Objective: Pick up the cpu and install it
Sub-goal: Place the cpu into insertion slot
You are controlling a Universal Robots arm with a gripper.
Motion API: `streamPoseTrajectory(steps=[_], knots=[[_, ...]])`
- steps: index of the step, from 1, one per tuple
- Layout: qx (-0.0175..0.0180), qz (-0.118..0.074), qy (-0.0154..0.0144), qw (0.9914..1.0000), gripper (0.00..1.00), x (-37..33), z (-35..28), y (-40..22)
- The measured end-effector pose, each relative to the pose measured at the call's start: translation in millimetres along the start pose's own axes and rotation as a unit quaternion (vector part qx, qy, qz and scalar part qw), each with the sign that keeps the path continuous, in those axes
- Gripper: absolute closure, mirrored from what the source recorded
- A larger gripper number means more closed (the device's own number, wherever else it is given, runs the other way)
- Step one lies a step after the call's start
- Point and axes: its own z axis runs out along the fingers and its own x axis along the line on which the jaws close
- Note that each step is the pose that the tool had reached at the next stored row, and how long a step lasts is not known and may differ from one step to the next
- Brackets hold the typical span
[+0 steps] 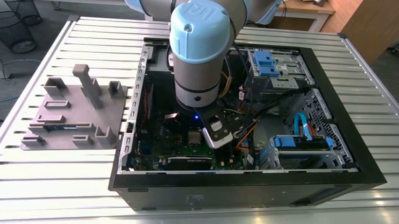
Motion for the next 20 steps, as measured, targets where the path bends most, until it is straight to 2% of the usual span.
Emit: streamPoseTrajectory(steps=[20], knots=[[0.0002,0.0,0.0,1.0,0.53,-0.7,1.6,0.0]])
